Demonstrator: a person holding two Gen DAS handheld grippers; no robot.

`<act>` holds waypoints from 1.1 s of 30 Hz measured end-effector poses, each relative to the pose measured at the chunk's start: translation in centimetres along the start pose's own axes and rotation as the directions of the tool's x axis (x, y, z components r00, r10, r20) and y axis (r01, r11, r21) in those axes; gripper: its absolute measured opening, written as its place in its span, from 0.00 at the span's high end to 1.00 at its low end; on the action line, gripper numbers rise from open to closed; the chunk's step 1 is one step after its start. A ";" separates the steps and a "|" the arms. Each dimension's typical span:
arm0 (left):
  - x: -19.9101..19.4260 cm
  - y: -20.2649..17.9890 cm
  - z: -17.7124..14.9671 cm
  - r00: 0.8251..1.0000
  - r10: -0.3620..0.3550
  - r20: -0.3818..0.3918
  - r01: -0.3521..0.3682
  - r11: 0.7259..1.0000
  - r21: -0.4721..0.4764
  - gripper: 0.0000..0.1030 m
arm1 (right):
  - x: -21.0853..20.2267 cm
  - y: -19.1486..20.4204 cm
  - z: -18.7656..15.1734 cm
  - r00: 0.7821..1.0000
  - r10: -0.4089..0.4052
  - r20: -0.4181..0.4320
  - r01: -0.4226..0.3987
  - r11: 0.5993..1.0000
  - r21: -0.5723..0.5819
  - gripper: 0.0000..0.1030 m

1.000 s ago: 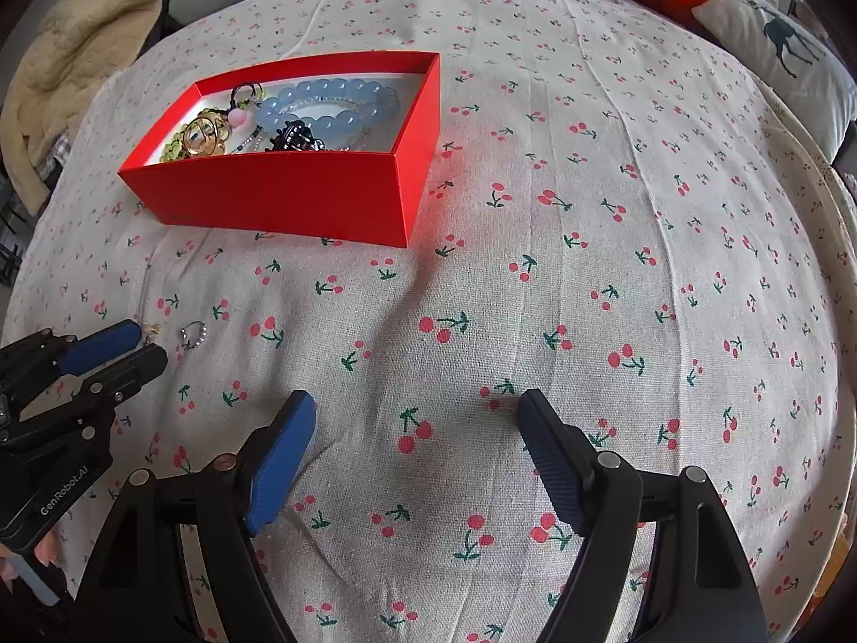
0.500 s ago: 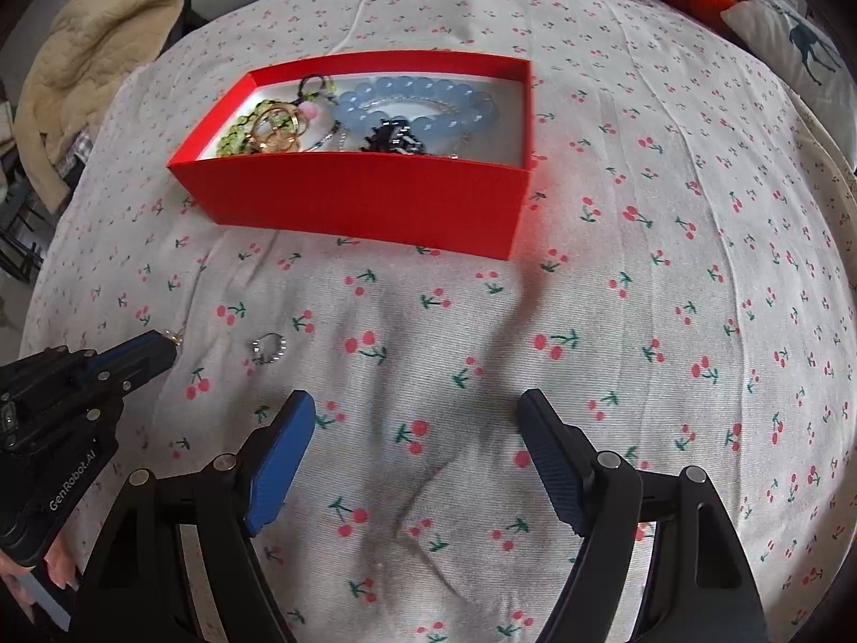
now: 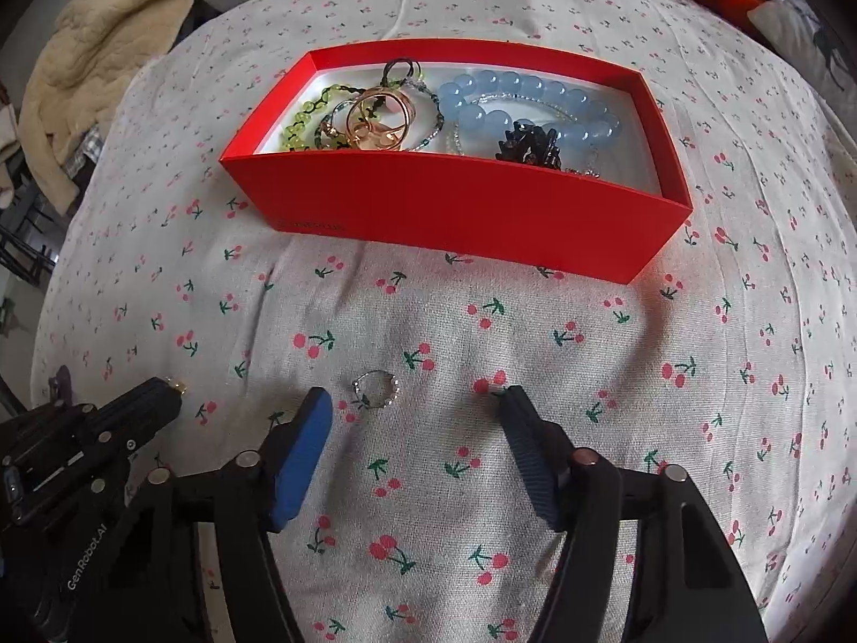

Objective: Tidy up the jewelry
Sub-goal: 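Pinch the small gold earring with the left tool while the right approaches the silver ring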

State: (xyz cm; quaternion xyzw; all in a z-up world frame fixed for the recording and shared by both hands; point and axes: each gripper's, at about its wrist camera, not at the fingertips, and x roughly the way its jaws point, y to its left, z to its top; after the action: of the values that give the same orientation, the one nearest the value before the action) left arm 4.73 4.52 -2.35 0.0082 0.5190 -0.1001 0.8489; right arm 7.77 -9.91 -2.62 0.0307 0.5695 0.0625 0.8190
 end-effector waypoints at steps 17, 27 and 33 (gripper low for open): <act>-0.2 -0.3 0.2 1.000 -0.022 -0.003 0.022 0.999 -0.027 1.00 | -0.5 -0.4 0.4 0.998 0.059 -0.004 -0.059 0.998 -0.020 0.97; -0.4 -0.5 0.4 0.999 -0.035 0.005 0.035 0.999 -0.040 1.00 | -3.2 -2.2 0.5 0.988 0.147 0.056 -0.147 0.989 -0.010 0.98; -0.4 -0.2 0.5 0.999 -0.036 0.003 0.036 0.998 -0.051 1.00 | -2.3 -0.1 0.3 0.994 0.103 0.018 -0.102 0.992 -0.070 0.57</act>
State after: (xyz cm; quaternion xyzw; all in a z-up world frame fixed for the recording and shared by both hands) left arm 4.93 4.34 -1.74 -0.0230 0.5204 -0.1022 0.8475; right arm 7.31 -10.28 -0.38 0.0324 0.5558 0.1237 0.8214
